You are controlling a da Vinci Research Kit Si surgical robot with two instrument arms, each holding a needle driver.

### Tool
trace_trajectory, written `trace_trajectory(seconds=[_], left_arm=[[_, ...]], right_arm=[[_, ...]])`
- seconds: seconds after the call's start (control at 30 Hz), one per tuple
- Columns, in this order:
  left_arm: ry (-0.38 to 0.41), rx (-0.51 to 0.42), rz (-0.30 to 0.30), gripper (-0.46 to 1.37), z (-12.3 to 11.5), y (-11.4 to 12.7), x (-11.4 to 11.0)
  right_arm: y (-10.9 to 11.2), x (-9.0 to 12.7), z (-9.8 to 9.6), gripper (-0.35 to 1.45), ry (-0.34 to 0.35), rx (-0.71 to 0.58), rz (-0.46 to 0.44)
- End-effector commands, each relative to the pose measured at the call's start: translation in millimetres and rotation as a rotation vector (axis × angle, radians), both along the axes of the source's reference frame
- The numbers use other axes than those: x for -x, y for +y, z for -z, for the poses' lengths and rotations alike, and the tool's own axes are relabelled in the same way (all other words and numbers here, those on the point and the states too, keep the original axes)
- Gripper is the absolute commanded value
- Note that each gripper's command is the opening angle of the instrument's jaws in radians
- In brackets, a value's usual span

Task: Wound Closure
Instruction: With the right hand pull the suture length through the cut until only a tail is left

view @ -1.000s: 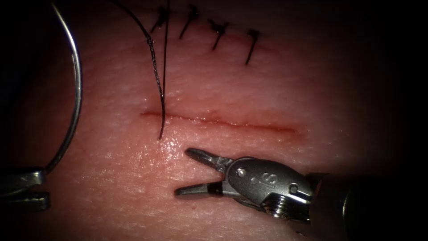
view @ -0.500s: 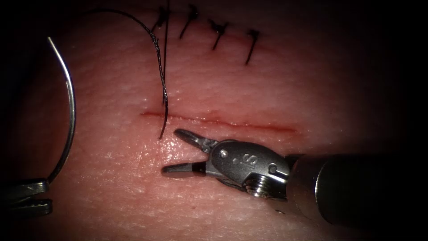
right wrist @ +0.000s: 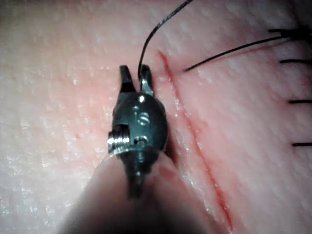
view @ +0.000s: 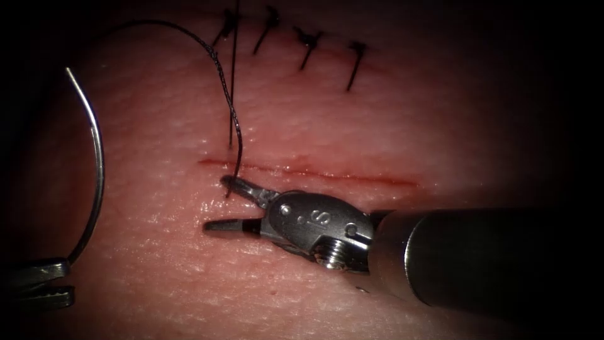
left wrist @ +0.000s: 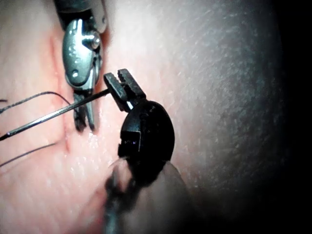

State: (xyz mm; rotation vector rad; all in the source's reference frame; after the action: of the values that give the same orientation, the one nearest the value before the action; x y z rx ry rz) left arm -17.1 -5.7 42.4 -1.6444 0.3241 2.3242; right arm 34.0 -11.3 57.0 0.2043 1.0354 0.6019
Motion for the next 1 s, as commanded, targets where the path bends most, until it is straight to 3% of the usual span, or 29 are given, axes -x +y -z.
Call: trace_trajectory(seconds=[0.03,0.37,0.67,1.0], left_arm=[[0.000,-0.003,-0.009,-0.35,0.0,0.0,-0.1],[-0.001,-0.012,-0.003,-0.35,-0.5,0.0,-0.1],[0.015,-0.018,-0.006,-0.35,-1.5,0.1,-0.4],[0.027,-0.015,0.010,-0.35,-1.8,0.3,-0.8]], right_arm=[[0.0,0.1,0.1,-0.35,-0.002,0.001,-0.002],[-0.5,0.2,1.5,-0.35,-0.017,-0.026,0.021],[-4.5,0.7,3.5,-0.35,-0.021,-0.084,0.180],[-7.7,1.4,5.7,-0.35,0.003,-0.085,0.238]])
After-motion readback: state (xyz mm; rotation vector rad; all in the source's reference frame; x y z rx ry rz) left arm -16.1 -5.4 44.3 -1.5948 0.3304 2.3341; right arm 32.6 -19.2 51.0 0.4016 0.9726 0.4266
